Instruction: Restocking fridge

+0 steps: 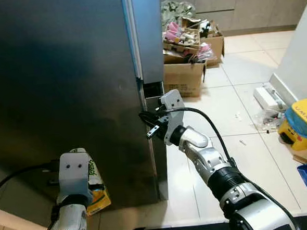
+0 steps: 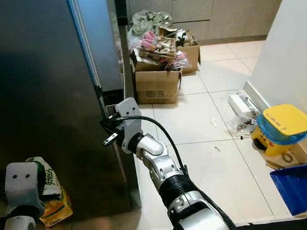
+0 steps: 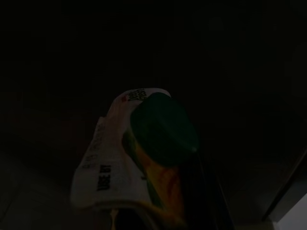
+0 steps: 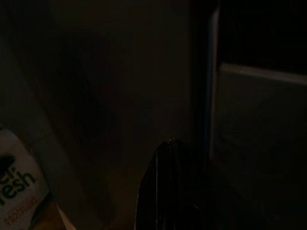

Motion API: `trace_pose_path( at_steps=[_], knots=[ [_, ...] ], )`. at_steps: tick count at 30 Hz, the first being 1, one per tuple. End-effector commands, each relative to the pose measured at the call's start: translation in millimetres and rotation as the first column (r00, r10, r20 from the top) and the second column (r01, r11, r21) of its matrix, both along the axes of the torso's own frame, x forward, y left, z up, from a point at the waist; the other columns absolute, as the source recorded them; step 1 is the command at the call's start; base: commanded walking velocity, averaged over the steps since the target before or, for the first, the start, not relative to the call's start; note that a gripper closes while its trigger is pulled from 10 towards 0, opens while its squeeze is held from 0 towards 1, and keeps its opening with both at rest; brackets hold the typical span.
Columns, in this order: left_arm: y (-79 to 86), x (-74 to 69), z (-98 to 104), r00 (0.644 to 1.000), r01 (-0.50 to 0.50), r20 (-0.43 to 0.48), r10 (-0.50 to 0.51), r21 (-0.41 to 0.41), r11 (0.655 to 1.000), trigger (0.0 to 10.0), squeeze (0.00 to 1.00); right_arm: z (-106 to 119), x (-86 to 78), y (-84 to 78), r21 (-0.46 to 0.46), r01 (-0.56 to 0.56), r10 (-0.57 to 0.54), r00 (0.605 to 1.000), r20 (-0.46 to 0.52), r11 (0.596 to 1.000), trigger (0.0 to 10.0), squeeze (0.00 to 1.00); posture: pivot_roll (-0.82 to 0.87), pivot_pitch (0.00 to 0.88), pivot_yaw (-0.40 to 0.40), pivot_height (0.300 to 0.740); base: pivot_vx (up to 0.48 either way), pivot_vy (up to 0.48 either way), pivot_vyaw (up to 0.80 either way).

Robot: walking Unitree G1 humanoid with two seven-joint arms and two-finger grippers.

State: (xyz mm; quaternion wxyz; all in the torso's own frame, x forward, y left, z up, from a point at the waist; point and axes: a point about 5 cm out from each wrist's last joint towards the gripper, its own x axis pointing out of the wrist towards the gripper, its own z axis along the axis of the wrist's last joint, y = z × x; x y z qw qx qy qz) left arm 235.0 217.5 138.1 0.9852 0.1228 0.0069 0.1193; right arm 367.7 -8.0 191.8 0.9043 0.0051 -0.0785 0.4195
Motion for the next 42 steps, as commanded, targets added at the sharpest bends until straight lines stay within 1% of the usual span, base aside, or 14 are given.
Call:
trace_pose_path(
  at_steps=[1,5,11,12,15,18,24,25,26,27,28,29,30,42],
  knots=[
    [-2.1,-1.8,2.6,1.0,-0.007,0.007,0.007,0.002,1.0,10.0,0.0,-0.9,-1.0,4.8,-0.009,-0.014,0.014,1.0,0.003,1.0,10.0,0.0,0.16,0.229,0.015,0.74,0.0,0.0,0.0],
    [-3.0,-1.2,4.4,1.0,-0.006,0.009,0.006,-0.002,1.0,10.0,0.0,6.9,8.1,-2.6,-0.031,0.03,-0.03,0.999,0.016,0.999,10.0,0.0,0.16,0.227,0.011,0.74,0.0,0.0,0.0],
    [-2.9,-1.6,5.1,1.0,-0.011,0.009,0.011,-0.007,1.0,10.0,0.0,24.9,26.9,-25.3,-0.04,0.202,-0.201,0.979,0.027,0.979,10.0,0.0,0.16,0.22,0.009,0.74,0.0,0.0,0.0],
    [-3.3,-1.1,6.0,1.0,-0.01,0.01,0.01,-0.007,1.0,10.0,0.0,31.4,36.1,-40.6,-0.043,0.356,-0.355,0.934,0.031,0.934,10.0,0.0,0.16,0.215,0.011,0.74,0.0,0.0,0.0],
    [-3.8,0.2,6.8,1.0,-0.008,0.011,0.008,-0.008,1.0,10.0,0.0,36.7,41.4,-51.7,-0.036,0.454,-0.453,0.891,0.035,0.89,10.0,0.0,0.16,0.215,0.014,0.74,0.0,0.0,0.0],
    [-4.7,2.6,7.8,1.0,-0.004,0.013,0.004,-0.011,1.0,10.0,0.0,41.5,44.9,-59.7,-0.036,0.529,-0.527,0.848,0.053,0.848,10.0,0.0,0.15,0.214,0.02,0.74,0.0,0.0,0.0],
    [-7.2,4.4,7.1,1.0,0.006,0.011,-0.006,-0.015,1.0,10.0,0.0,42.4,46.3,-62.8,-0.045,0.567,-0.564,0.824,0.064,0.823,10.0,0.0,0.14,0.213,0.021,0.74,0.0,0.0,0.0],
    [-8.6,4.8,6.4,1.0,0.009,0.009,-0.009,-0.019,1.0,10.0,0.0,42.1,46.8,-65.3,-0.039,0.581,-0.578,0.814,0.058,0.813,10.0,0.09,0.13,0.215,0.022,0.74,0.0,0.0,0.0],
    [-8.6,4.8,6.4,1.0,0.009,0.009,-0.009,-0.019,1.0,10.0,0.0,42.1,46.8,-65.3,-0.039,0.581,-0.578,0.814,0.058,0.813,10.0,0.09,0.13,0.215,0.022,0.74,0.0,0.0,0.0],
    [-9.4,4.9,6.1,1.0,0.011,0.008,-0.011,-0.021,1.0,10.0,0.0,42.2,46.9,-66.1,-0.036,0.584,-0.582,0.811,0.057,0.811,10.0,0.33,0.13,0.215,0.022,0.74,0.0,0.0,0.0],
    [-10.2,5.2,5.7,1.0,0.014,0.006,-0.013,-0.022,1.0,10.0,0.0,42.1,47.1,-66.6,-0.035,0.588,-0.586,0.808,0.055,0.808,10.0,0.73,0.12,0.215,0.025,0.74,0.0,0.0,0.0],
    [-10.6,5.5,5.5,1.0,0.015,0.005,-0.015,-0.023,1.0,10.0,0.0,41.9,47.2,-66.8,-0.035,0.59,-0.588,0.807,0.054,0.806,10.0,0.73,0.12,0.215,0.025,0.74,0.0,0.0,0.0],
    [-10.8,5.8,5.4,1.0,0.016,0.005,-0.016,-0.024,1.0,10.0,0.0,41.8,47.3,-67.6,-0.033,0.592,-0.59,0.806,0.051,0.805,10.0,1.0,0.12,0.215,0.025,0.74,0.0,0.0,0.0],
    [-12.2,8.2,5.0,1.0,0.022,0.001,-0.022,-0.027,0.999,10.0,0.0,42.4,48.5,-73.2,-0.012,0.61,-0.61,0.792,0.03,0.792,10.0,1.0,0.11,0.216,0.03,0.74,0.0,0.0,0.0]
  ],
)
